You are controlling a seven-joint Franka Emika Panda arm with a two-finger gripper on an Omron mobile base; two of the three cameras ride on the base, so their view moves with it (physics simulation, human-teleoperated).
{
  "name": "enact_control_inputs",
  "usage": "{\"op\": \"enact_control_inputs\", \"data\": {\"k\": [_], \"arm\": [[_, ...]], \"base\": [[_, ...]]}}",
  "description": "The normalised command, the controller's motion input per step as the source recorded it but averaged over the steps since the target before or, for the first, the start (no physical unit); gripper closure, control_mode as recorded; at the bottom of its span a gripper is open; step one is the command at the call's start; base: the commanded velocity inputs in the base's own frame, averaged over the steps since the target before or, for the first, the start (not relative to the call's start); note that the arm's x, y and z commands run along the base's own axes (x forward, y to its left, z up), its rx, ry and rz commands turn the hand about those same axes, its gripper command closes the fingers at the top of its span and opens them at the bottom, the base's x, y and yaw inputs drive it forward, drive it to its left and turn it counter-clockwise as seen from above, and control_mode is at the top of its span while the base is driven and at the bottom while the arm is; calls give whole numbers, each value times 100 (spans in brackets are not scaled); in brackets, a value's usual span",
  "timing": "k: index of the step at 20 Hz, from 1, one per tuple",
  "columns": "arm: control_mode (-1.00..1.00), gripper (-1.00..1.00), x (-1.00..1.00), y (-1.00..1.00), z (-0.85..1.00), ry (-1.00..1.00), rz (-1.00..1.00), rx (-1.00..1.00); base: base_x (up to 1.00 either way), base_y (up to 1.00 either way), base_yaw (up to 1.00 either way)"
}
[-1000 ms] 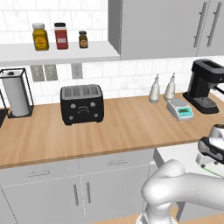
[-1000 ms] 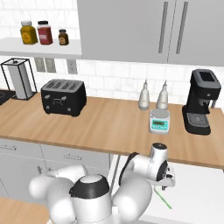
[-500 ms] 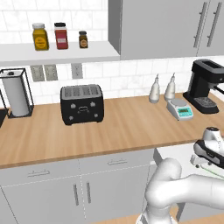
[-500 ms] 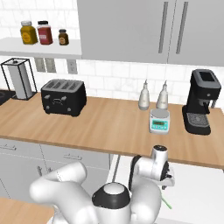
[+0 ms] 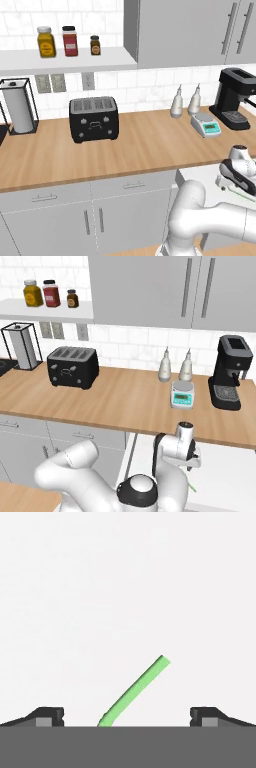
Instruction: Take a straw from the drawer in front and place it inside the glass cup on the dining counter.
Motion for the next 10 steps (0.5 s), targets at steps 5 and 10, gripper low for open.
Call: {"op": "enact_control_inputs", "data": {"k": [5,10], "arm": [[-100,100,-17,0,-69,0,0,0],[-100,100,-55,0,-54,0,0,0]], "base": [[0,0,0],[0,0,0]]}}
